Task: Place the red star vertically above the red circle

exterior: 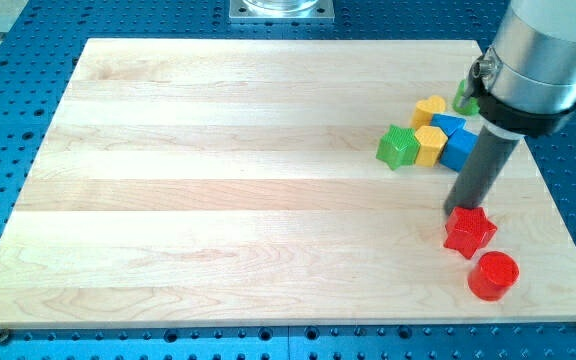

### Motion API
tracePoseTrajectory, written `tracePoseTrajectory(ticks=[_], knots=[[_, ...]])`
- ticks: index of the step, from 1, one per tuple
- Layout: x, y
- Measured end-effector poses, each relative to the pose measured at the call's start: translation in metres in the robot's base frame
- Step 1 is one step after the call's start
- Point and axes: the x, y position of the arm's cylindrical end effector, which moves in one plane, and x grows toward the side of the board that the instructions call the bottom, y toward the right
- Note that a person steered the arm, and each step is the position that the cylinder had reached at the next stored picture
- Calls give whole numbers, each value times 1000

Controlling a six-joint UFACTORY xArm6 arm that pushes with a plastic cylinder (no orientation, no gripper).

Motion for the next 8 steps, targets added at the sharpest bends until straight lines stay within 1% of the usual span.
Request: tracePoseTrajectory(ticks=[1, 2, 3, 4, 5, 6, 7, 8], knots=[[15, -30], [32, -13], [27, 0], [8, 5], [-22, 105], [-77, 109], [-81, 74], [-59, 52]])
